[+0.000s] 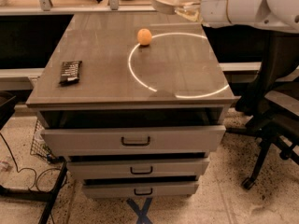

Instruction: Move paper bowl near rxbar chocolate

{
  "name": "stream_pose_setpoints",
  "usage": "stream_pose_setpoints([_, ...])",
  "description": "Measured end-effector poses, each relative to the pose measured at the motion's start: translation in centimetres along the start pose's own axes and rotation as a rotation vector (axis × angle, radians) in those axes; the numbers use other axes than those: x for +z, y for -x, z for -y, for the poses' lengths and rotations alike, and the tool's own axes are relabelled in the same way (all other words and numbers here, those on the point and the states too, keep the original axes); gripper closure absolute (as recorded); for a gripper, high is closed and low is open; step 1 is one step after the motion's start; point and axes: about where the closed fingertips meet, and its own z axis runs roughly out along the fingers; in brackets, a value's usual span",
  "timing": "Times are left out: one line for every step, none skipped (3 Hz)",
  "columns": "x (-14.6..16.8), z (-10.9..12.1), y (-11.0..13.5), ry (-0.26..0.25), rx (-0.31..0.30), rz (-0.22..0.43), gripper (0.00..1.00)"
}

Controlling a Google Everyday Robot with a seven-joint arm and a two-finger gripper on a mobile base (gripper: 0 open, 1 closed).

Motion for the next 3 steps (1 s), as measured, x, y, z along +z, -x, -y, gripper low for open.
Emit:
stream_pose_setpoints([0.3, -2.5, 6.4, 0.043, -0.075, 0.149, 1.00])
stream_pose_setpoints([0.7, -5.3, 9.9, 0.086, -0.113, 0.206, 1.00])
stream_pose_setpoints([1.9, -10.2, 13.7, 0.174, -0.189, 0.176, 1.00])
